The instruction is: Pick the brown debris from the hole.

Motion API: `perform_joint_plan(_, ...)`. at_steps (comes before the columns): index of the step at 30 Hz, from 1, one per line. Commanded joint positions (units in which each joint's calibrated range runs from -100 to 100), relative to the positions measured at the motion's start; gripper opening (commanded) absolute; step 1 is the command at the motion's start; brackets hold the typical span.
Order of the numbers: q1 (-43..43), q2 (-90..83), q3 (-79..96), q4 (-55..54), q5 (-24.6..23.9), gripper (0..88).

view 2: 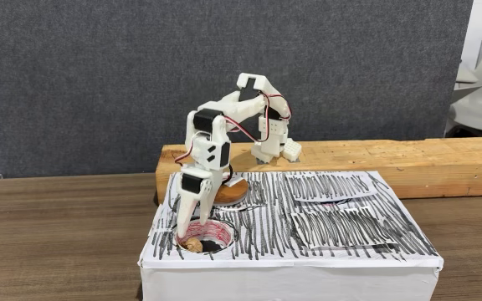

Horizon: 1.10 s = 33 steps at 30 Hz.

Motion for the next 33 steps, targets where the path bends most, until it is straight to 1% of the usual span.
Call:
perform_joint_plan(1, 0.0, -0.4, -1.6, 0.6, 0.0, 28.4)
perform_joint_plan(8, -0.4, 0.1, -1.5, 0.6, 0.0, 28.3)
perform_joint_plan(16, -0.4, 6.7, -1.5, 0.6, 0.0, 28.3)
perform_joint_plan(29, 0.2, 7.1, -1.9, -0.3, 0.0, 28.2)
perform_joint_plan(33, 0.2, 9.7, -2.5, -0.3, 0.0, 28.2)
